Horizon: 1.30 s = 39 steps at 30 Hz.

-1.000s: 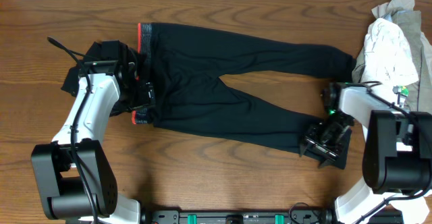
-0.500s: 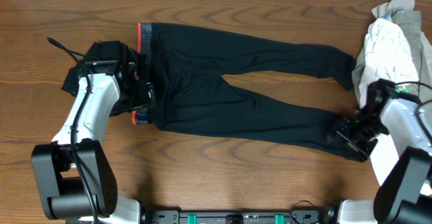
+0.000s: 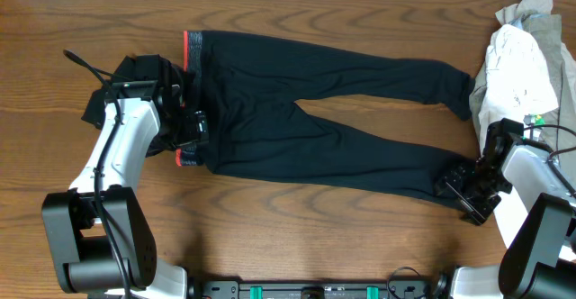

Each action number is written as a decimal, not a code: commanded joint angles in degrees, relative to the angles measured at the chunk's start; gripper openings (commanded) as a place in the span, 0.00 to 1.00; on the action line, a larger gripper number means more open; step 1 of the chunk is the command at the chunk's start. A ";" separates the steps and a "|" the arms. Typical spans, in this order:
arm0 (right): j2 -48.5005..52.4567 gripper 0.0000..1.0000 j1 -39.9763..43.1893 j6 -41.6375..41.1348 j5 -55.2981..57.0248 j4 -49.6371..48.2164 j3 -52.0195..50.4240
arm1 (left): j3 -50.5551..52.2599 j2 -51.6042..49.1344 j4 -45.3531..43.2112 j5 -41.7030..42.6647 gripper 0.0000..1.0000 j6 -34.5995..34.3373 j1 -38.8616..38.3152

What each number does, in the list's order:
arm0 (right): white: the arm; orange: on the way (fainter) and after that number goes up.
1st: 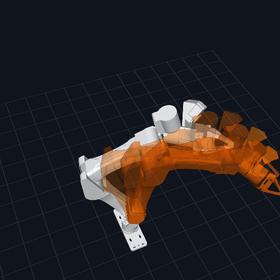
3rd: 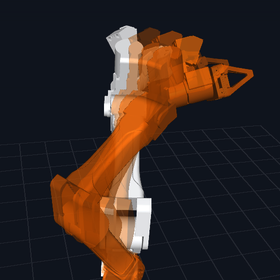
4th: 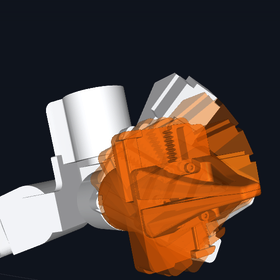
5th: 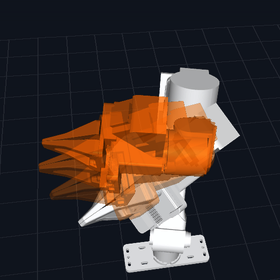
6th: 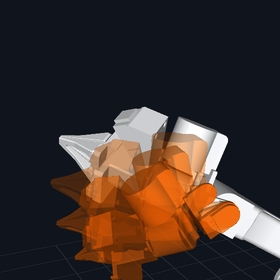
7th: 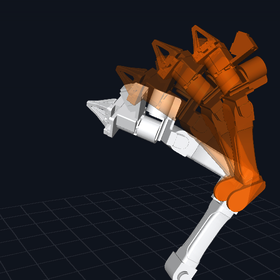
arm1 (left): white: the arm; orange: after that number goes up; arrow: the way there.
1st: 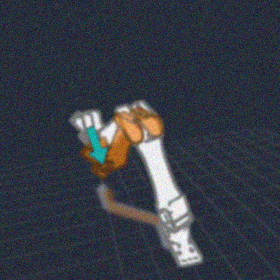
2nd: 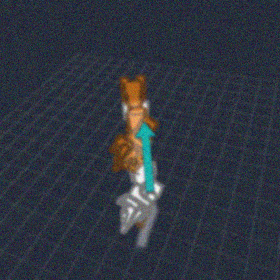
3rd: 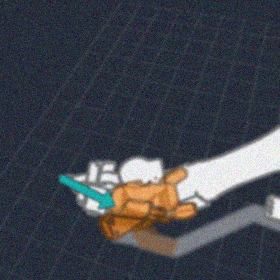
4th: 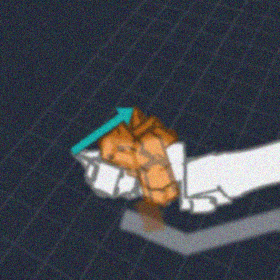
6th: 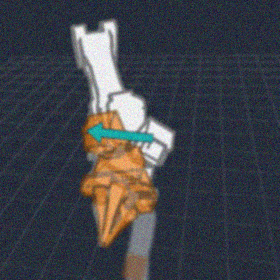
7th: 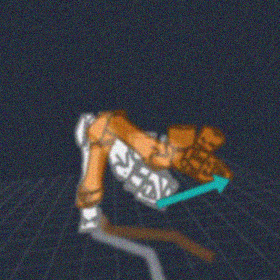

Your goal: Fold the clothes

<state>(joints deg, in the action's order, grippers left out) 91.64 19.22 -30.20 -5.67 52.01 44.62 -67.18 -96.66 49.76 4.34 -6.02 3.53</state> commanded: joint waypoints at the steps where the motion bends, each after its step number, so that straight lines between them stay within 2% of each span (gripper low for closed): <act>1: -0.13 0.68 0.70 -4.13 0.76 -2.58 -1.90 | 0.37 -0.33 0.55 0.20 0.93 -0.04 0.00; 2: -0.13 0.63 0.70 -4.13 0.85 -3.37 -2.23 | 0.37 -0.33 0.63 0.20 0.93 -0.04 0.00; 4: -0.13 0.40 0.74 -4.09 1.46 -3.91 -2.36 | 0.37 -0.33 0.81 0.20 0.93 -0.04 0.00; 6: -0.13 0.21 0.76 -4.07 1.86 -4.07 -2.32 | 0.37 -0.33 0.90 0.20 0.93 -0.04 0.00; 11: -0.39 0.02 1.25 -3.45 4.13 -2.67 -2.14 | 0.37 -0.31 0.96 0.22 0.93 -0.04 0.00; 17: -3.54 0.01 2.95 -0.79 6.23 1.90 0.35 | 0.35 -0.31 1.42 0.22 0.93 -0.04 0.00; 22: -9.97 0.01 6.73 0.33 10.36 6.34 4.09 | 0.35 -0.20 3.04 0.28 0.93 -0.04 -0.02; 28: -15.30 0.01 10.56 3.08 11.04 7.26 6.62 | 0.39 -0.22 5.09 3.67 0.94 -0.04 -0.02; 33: -15.89 0.01 11.85 3.02 11.45 6.97 6.71 | 2.10 -0.35 3.85 4.04 0.94 -0.04 -0.02; 39: -15.89 0.01 13.97 3.13 9.70 7.02 7.52 | 8.79 -0.35 0.22 4.09 0.95 -1.88 0.00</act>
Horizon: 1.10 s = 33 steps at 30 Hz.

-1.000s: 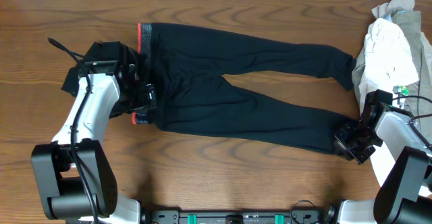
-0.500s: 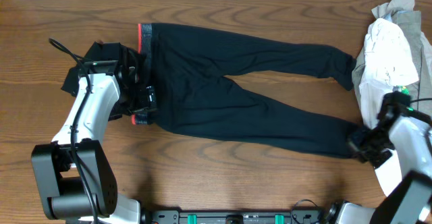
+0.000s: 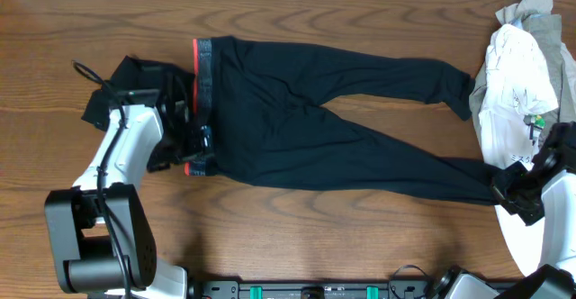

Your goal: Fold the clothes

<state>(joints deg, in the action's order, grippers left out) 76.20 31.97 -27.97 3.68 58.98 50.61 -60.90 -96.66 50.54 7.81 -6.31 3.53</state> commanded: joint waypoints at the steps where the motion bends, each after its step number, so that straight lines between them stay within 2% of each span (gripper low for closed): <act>1: -0.46 0.01 1.25 1.11 0.37 0.02 1.57 | 3.65 -0.35 -1.40 0.61 0.95 -2.23 -0.02; 9: -0.46 0.01 1.25 1.07 0.33 -0.13 1.64 | 12.02 -0.44 -12.83 0.63 0.93 -4.02 0.00; 10: -0.46 0.01 1.22 1.07 0.33 -0.15 1.64 | 12.79 -0.44 -14.14 0.85 0.88 -4.13 -0.02; 15: -0.46 0.02 1.22 1.07 0.31 -0.07 1.64 | 13.79 -0.44 -16.87 1.01 0.43 -4.11 -0.02; 19: -0.46 0.01 1.25 1.07 0.35 0.04 1.64 | 13.66 0.04 -15.26 2.32 0.09 -4.13 0.00; 20: -0.46 0.01 1.25 1.07 0.37 0.04 1.64 | 13.38 0.35 -13.94 2.29 0.06 -4.11 0.00; 25: -0.46 0.01 1.25 1.09 0.35 0.13 1.70 | 9.25 4.04 -5.01 2.21 0.06 -5.01 0.04; 33: -0.59 0.01 1.25 1.79 -0.15 4.37 4.85 | 3.48 15.82 9.07 1.29 0.06 -5.33 0.04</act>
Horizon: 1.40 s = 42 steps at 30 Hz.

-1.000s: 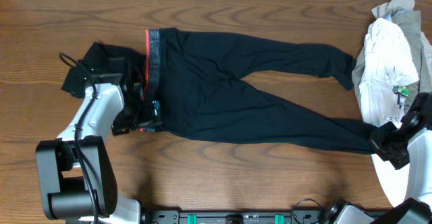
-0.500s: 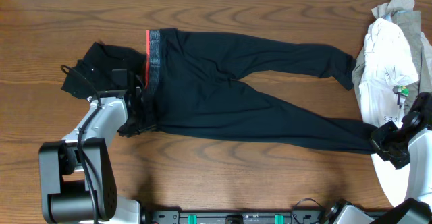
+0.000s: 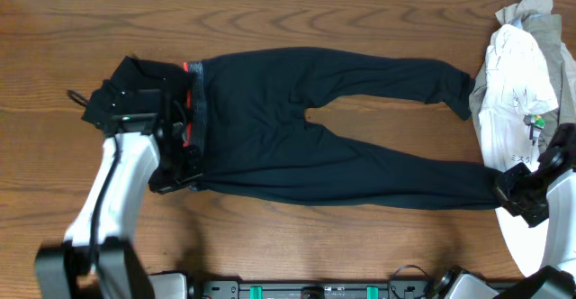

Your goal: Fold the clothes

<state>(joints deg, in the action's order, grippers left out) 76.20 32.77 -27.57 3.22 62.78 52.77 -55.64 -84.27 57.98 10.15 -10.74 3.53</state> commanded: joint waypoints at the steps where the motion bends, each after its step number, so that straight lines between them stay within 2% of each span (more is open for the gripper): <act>1: -0.63 0.01 0.44 2.01 -0.52 1.66 3.78 | -2.25 5.27 3.48 -2.45 0.06 -1.86 0.04; 7: -1.01 0.01 0.42 4.11 -2.43 7.02 10.43 | -5.09 13.66 11.74 -10.75 0.06 -5.70 0.07; 12: -1.14 0.01 0.42 5.05 -2.36 9.60 14.25 | -7.91 17.86 15.10 -11.52 0.06 -6.05 0.83; 20: -2.49 0.01 0.37 6.69 -2.71 10.71 16.74 | -9.18 18.47 20.55 -13.92 0.06 -5.84 3.89; 29: -0.96 0.01 -2.97 7.30 -13.18 2.82 17.03 | -10.80 16.83 14.08 -13.40 0.06 -4.79 4.48; 34: 2.21 0.02 -6.01 5.95 -13.92 -1.90 17.03 | -13.33 13.60 12.55 -12.22 0.06 -2.38 4.48; 42: 10.49 0.02 -9.40 1.33 -16.79 -11.78 17.05 | -14.58 6.27 5.38 -7.78 0.10 2.23 4.48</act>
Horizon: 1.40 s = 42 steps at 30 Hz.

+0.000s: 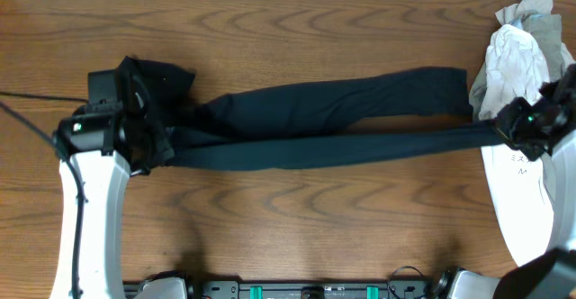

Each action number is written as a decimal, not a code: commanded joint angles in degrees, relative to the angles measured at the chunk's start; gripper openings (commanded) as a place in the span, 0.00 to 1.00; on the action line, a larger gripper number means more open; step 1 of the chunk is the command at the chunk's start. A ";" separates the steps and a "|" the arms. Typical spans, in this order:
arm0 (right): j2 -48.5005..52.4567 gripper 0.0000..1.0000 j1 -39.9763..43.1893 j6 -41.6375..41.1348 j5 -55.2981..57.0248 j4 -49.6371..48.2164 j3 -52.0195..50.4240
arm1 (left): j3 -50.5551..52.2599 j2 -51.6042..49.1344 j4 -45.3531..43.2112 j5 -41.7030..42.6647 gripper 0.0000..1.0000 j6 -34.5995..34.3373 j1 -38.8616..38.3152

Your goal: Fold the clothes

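Note:
Black pants (333,110) with a red-trimmed waistband stretch lengthwise across the table in the overhead view. The near leg (360,146) is pulled taut and lies close along the far leg. My left gripper (158,146) is shut on the waist end at the left. My right gripper (500,131) is shut on the cuff of the near leg at the right. The fingers of both are mostly hidden by fabric and arm.
A second black garment (160,76) lies bunched at the left, just beyond my left arm. A pile of white and grey clothes (520,51) sits at the right edge, touching the far leg's cuff. Bare wooden table (288,218) lies in front.
Both grippers have moved away from me with the near side of the pants. The near leg was spread apart in front; now it runs taut beside the far leg, and the waistband is bunched.
The pants lay flat with legs spread, my left gripper at the waistband and my right at the near cuff. Then the near leg was stretched out to the right and the waist straightened. Now the near half is drawn up against the far half.

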<state>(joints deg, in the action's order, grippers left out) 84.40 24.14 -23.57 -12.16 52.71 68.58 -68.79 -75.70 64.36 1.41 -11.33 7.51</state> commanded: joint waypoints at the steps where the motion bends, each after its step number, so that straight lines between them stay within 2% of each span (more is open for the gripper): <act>1: 3.37 0.02 -0.87 -3.17 -1.68 -2.95 1.25 | -1.42 -3.37 -1.66 1.03 0.09 2.99 0.50; 7: 8.72 0.03 -1.01 -5.81 -2.95 -9.25 1.25 | -1.44 -8.52 -5.64 1.62 0.12 4.02 0.50; 16: 17.51 0.03 -4.13 -12.59 -8.15 -22.14 1.25 | -1.44 -14.60 -17.46 10.05 0.13 5.11 0.37; 25: 24.13 0.04 -6.99 -18.88 -10.84 -35.85 1.25 | -1.44 -18.58 -25.90 10.14 0.17 5.09 -1.22; 28: 24.98 0.08 -7.30 -18.82 -10.82 -40.13 1.25 | -1.44 -18.80 -27.54 8.98 0.28 5.09 -1.14; 29: 25.00 0.08 -7.23 -18.82 -10.80 -41.18 1.25 | -1.62 -18.78 -27.67 8.33 0.28 5.07 -1.03; 31: 25.00 0.04 -6.78 -18.80 -10.84 -42.82 1.25 | -1.99 -18.78 -27.58 6.69 0.25 5.07 -0.66; 34: 25.00 0.01 -5.77 -18.82 -12.37 -44.41 1.25 | -2.12 -18.78 -27.54 6.67 0.08 5.11 -0.11; 35: 25.00 0.01 -5.46 -18.80 -12.76 -44.78 1.25 | -2.12 -18.78 -27.52 6.67 0.06 5.11 0.00; 42: 25.00 0.01 -5.29 -18.64 -13.79 -47.93 1.25 | -2.12 -18.78 -27.39 6.67 0.06 5.11 0.07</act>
<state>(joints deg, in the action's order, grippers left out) 109.16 18.61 -41.87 -25.08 5.67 68.75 -68.93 -94.02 36.97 8.97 -6.28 7.29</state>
